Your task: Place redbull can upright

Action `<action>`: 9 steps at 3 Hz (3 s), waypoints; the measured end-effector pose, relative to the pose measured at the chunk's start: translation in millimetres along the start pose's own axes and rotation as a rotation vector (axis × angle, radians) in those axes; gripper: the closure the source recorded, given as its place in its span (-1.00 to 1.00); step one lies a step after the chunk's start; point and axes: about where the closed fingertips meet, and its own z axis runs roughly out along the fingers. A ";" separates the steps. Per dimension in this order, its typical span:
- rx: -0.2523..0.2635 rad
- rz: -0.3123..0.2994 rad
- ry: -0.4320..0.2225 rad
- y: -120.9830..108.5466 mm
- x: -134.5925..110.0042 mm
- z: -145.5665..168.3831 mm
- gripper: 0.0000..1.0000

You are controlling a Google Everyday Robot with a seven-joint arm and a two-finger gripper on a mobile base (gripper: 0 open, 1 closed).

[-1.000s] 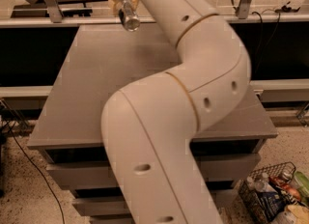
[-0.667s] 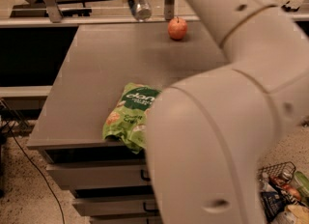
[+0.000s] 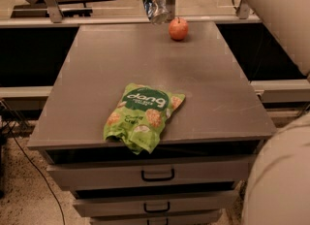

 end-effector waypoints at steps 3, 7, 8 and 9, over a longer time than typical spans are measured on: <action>-0.115 0.163 -0.102 22.0 31.7 4.8 1.00; -0.275 0.283 -0.394 65.6 34.4 10.8 1.00; -0.277 0.222 -0.414 63.3 28.9 7.2 1.00; -0.325 0.117 -0.443 46.2 21.9 4.1 1.00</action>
Offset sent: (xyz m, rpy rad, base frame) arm -0.0147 0.0154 -0.0257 0.3494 -0.0186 -0.0297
